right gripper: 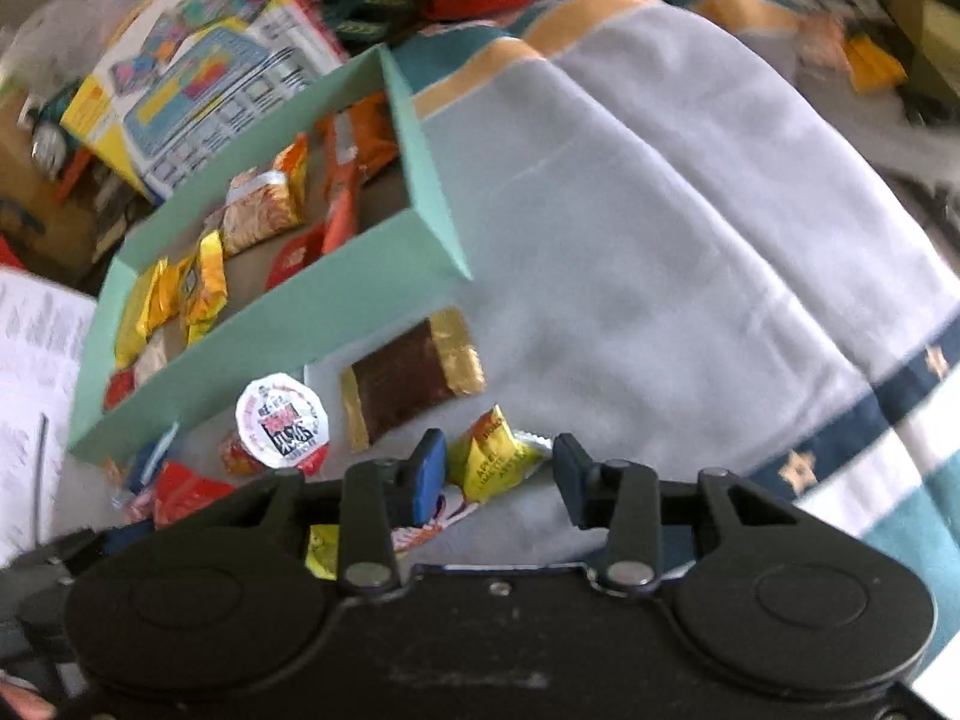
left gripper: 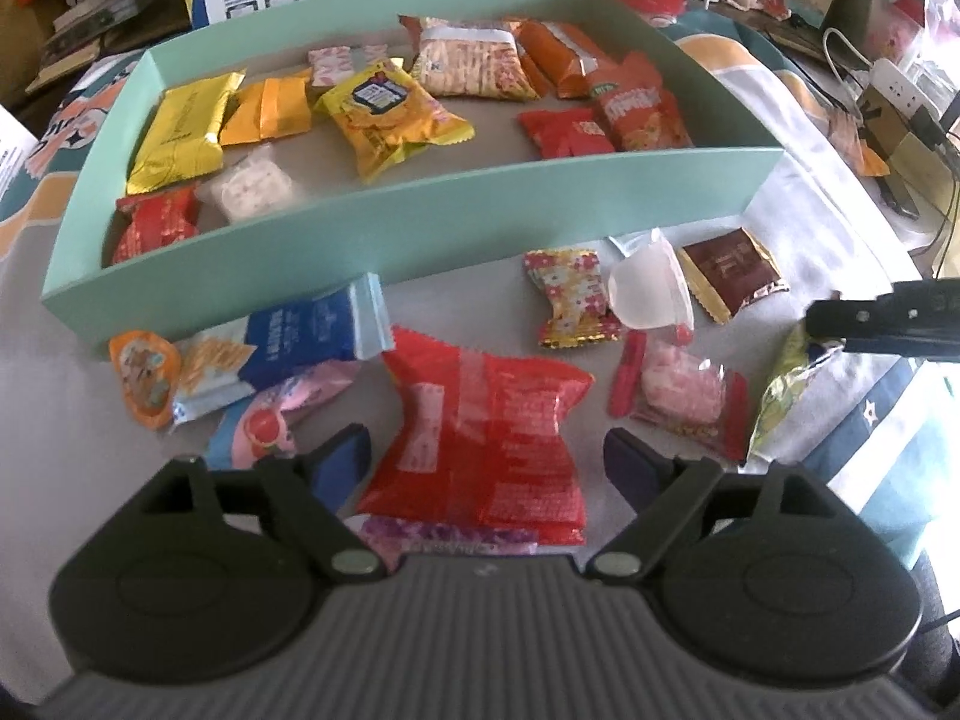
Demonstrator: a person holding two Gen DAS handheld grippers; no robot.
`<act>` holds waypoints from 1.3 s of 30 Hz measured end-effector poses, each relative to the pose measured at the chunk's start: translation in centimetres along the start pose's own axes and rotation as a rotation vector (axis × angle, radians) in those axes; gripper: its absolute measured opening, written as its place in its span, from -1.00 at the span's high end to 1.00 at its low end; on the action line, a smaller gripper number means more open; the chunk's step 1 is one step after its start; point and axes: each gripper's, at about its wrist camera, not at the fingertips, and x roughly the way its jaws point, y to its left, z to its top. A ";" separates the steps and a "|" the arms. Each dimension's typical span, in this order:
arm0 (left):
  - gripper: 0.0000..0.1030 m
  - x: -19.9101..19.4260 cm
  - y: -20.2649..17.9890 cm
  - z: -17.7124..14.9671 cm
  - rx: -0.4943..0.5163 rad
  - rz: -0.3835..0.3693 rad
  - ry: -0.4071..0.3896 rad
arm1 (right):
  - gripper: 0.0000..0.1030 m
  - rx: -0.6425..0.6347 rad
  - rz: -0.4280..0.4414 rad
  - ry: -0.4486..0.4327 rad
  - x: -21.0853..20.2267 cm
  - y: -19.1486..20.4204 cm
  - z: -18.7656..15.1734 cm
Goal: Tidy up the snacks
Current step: 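Grasp the large red bag with the left gripper while the right grasps a small yellow candy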
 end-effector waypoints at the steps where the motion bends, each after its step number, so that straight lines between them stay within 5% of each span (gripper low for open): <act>1: -0.61 -0.1 0.1 0.0 -0.006 -0.004 0.000 | 0.37 -0.044 -0.005 -0.007 0.2 0.7 -0.2; 5: -0.37 -0.4 0.6 -0.3 0.005 -0.010 -0.001 | 0.38 -0.186 -0.009 -0.035 0.4 3.4 -1.6; 10: -0.23 -0.5 -0.9 -0.2 0.063 -0.053 -0.002 | 0.39 -0.166 0.009 -0.056 0.5 3.0 -1.1; 13: -0.31 -0.1 -2.0 -0.1 0.096 -0.045 0.003 | 0.43 -0.143 0.015 -0.061 0.2 1.9 -0.8; 15: -0.56 0.4 -2.4 0.1 0.099 -0.014 0.001 | 0.43 -0.131 0.018 -0.060 0.1 1.2 -0.8; 18: -0.59 1.1 -2.9 0.5 0.118 0.026 -0.002 | 0.43 -0.124 0.040 -0.047 -0.1 0.6 -0.9; 22: -0.07 0.8 -3.5 0.7 0.153 0.013 -0.015 | 0.39 -0.116 0.044 -0.047 -0.5 0.5 -1.3; 35: -0.01 -0.1 -2.0 -0.1 0.066 -0.078 -0.012 | 0.37 0.059 0.025 -0.001 -0.4 -0.2 -1.5; 39: -0.01 -0.5 -1.3 -0.4 0.041 -0.095 -0.013 | 0.46 -0.024 -0.021 -0.035 0.4 1.8 -1.4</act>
